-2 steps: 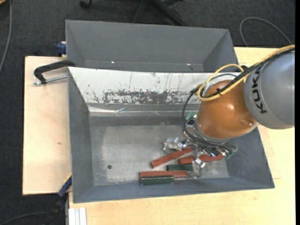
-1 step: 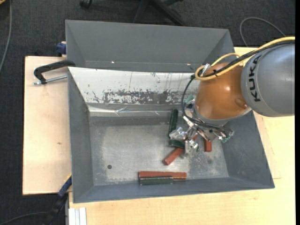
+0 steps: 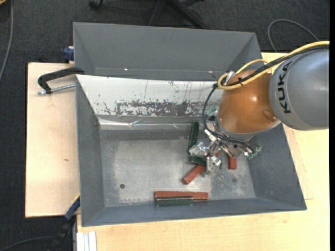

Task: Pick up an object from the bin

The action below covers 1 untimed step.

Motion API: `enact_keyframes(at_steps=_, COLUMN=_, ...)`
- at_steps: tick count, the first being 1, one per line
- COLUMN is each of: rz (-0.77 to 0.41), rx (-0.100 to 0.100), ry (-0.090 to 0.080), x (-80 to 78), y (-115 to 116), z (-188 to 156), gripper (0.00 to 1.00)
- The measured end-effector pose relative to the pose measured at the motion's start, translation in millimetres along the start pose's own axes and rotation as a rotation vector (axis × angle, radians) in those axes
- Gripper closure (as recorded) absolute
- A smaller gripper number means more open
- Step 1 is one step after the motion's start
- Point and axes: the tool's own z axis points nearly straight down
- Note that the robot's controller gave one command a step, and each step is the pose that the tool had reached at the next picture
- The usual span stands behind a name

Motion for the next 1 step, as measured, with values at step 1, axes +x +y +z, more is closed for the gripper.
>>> enact_keyframes(at_steps=1, rz=0.0, rx=-0.001, ry=0.001, x=0.7, y=0.9, z=-5.1, gripper=1.0)
